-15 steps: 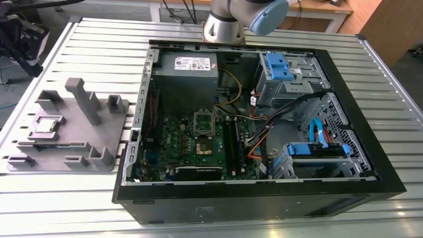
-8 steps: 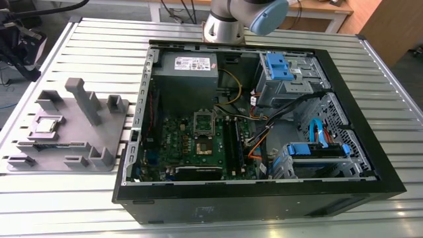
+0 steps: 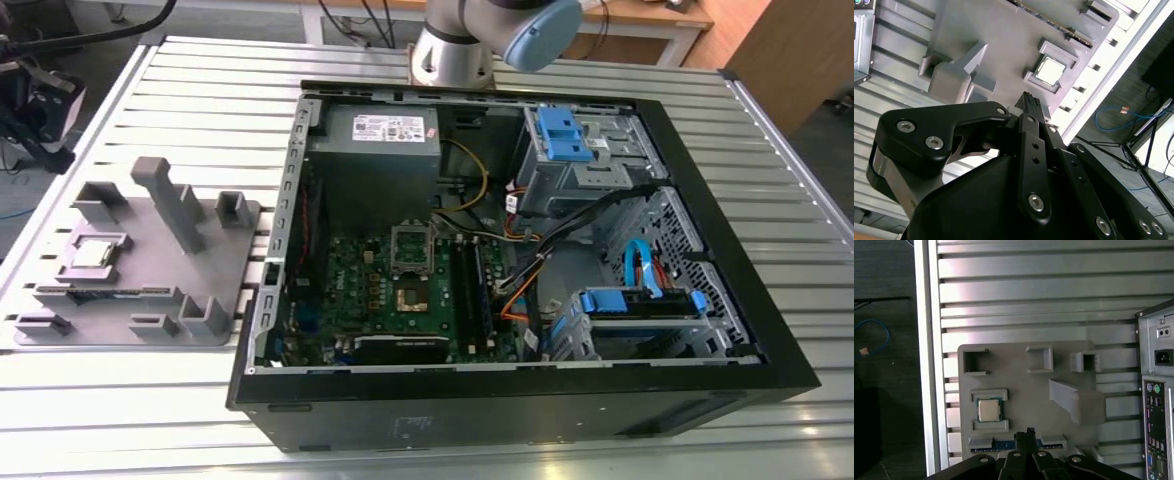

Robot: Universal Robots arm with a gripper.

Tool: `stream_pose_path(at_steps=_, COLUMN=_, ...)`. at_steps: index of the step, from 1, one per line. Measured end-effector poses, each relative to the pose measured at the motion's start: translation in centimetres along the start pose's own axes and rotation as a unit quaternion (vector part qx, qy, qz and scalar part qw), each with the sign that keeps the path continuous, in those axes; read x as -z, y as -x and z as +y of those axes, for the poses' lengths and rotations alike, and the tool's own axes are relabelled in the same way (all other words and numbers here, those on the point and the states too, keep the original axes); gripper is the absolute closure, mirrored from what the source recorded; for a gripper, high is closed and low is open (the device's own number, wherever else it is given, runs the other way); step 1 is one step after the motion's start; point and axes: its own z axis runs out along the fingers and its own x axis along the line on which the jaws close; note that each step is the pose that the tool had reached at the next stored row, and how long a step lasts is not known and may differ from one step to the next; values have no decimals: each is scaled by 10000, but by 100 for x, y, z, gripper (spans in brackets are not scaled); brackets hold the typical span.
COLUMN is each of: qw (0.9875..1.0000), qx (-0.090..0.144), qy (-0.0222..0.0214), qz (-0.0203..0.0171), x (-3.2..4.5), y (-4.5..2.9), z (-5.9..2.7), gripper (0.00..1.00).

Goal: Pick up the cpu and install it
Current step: 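Reach for the cpu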

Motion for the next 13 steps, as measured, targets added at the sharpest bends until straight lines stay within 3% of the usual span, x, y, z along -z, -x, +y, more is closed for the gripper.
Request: stream_pose_path(at_steps=13, qw=10000, qx=0, qy=1, qz=-1, x=-157, y=-103, z=-68, gripper=89)
